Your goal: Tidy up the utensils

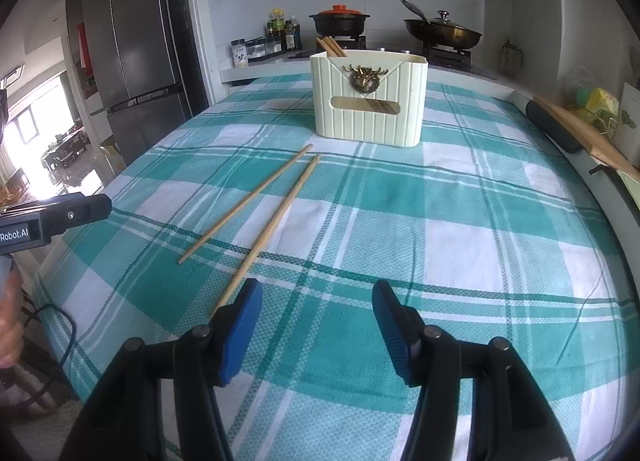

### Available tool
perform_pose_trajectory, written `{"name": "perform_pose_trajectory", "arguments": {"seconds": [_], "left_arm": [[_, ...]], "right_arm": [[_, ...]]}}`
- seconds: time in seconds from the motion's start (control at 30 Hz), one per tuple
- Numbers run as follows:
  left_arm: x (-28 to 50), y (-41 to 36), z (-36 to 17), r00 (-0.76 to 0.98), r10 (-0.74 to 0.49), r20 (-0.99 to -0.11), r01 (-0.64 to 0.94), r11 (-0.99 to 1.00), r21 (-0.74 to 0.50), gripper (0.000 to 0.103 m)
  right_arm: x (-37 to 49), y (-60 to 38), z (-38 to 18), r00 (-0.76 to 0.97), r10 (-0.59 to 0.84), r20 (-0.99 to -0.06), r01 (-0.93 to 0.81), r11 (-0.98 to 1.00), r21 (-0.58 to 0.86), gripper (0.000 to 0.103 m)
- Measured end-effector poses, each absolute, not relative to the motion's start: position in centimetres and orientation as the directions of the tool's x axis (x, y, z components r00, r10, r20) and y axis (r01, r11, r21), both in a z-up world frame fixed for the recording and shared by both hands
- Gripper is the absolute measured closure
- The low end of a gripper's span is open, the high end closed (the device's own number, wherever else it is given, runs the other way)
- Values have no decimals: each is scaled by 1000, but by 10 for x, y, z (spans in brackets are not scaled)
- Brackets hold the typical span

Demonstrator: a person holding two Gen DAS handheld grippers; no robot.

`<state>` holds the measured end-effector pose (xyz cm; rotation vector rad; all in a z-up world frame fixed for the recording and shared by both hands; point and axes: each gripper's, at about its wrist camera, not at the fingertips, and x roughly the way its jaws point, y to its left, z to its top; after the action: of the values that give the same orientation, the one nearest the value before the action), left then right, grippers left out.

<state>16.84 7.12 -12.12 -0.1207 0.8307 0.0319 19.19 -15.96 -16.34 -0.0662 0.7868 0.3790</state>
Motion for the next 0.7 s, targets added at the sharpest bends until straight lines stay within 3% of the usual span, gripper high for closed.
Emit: {"name": "perform_pose_trajectory", "arguments": {"seconds": [0.43, 0.7], "left_arm": [[169, 80, -119, 674, 76, -734, -121, 993, -8, 19], [198, 69, -115, 680, -3, -733, -23, 999, -26, 18]], "right_arm": [[249, -107, -161, 539, 381, -752, -456, 882, 120, 45], [294, -68, -201, 455, 293, -841, -477, 877, 47, 45]]}}
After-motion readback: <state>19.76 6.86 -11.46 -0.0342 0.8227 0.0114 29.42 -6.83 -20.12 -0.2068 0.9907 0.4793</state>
